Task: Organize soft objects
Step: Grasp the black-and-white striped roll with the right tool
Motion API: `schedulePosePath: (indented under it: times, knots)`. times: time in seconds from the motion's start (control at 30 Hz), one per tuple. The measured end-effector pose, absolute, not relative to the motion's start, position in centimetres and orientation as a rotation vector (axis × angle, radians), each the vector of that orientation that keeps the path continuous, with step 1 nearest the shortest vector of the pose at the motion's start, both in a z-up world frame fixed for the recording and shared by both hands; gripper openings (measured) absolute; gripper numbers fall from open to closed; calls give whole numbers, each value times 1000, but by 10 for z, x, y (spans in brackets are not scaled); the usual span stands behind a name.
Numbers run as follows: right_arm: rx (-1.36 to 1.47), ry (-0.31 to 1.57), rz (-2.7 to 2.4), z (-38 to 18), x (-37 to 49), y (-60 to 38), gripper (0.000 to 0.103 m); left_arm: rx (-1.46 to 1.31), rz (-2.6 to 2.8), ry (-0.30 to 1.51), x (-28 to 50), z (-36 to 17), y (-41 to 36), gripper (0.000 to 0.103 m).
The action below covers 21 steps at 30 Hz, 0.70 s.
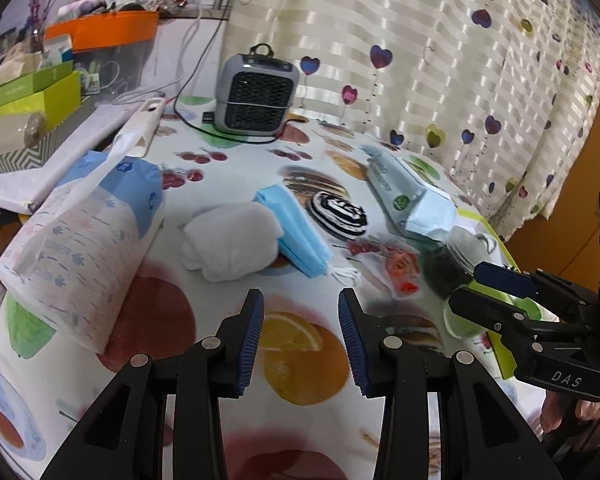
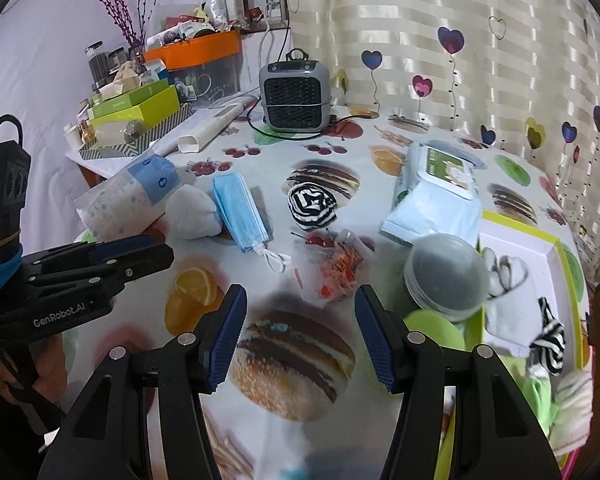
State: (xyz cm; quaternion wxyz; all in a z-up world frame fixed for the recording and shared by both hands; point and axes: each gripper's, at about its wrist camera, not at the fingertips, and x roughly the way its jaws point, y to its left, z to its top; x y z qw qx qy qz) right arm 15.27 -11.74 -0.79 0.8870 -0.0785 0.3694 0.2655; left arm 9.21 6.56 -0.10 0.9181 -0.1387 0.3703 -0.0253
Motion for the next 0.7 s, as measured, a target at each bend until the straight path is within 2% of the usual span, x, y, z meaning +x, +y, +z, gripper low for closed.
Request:
schedulePosePath:
  times: [0.57,0.7]
  knots:
    - [-101,800,508,-16,216,-91,57,-285,8,743,111,-3,92,38]
    - [-76,824,493,-22,233,-84,57,-281,27,729,116,-1,98,46]
